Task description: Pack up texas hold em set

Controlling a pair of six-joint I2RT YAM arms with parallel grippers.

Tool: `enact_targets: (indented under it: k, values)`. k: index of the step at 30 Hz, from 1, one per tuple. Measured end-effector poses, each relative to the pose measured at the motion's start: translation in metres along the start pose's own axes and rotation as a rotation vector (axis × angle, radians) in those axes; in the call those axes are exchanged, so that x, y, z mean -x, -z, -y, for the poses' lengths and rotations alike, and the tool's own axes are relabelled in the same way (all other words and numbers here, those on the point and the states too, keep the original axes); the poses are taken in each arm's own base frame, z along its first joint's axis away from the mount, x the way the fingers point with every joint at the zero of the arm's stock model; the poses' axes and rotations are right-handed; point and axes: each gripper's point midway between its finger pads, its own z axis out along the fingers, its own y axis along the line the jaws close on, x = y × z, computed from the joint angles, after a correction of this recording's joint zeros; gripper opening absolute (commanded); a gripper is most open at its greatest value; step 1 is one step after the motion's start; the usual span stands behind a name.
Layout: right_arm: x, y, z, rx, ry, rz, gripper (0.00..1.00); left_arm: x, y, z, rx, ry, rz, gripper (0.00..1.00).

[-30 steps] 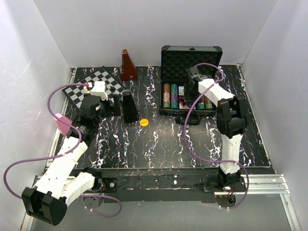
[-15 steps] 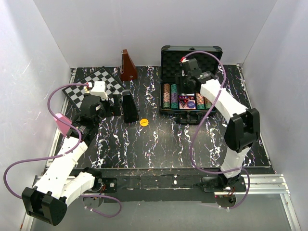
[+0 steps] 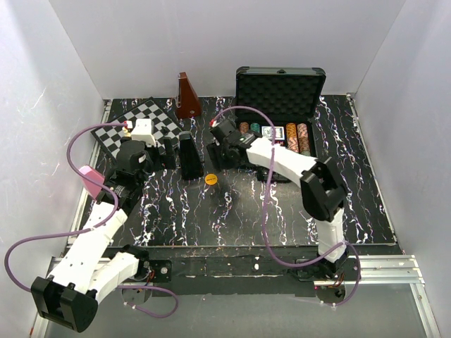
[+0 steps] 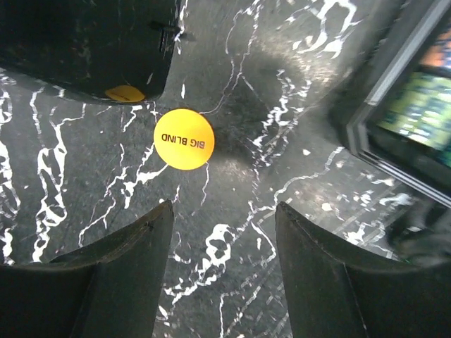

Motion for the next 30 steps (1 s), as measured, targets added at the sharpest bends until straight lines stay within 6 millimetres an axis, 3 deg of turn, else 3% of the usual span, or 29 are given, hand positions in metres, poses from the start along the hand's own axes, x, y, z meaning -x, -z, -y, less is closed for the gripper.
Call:
enact_targets:
  k: [4,8,18,30]
  values:
    - [-0.025,-0.032,-0.011,-0.021,0.006,-0.074,0.69,0.002,0.001,0.000,-0.001,0.001,0.006,0.98]
    - [-0.035,-0.048,-0.018,-0.043,0.008,-0.101,0.69,0.003,0.002,0.000,-0.001,0.002,0.010,0.98]
    - [-0.034,-0.063,-0.036,-0.045,-0.001,-0.093,0.70,0.004,0.004,0.000,-0.002,0.000,0.016,0.98]
    - [-0.038,-0.082,-0.038,-0.060,-0.012,-0.110,0.70,0.004,0.004,0.000,-0.002,0.000,0.018,0.98]
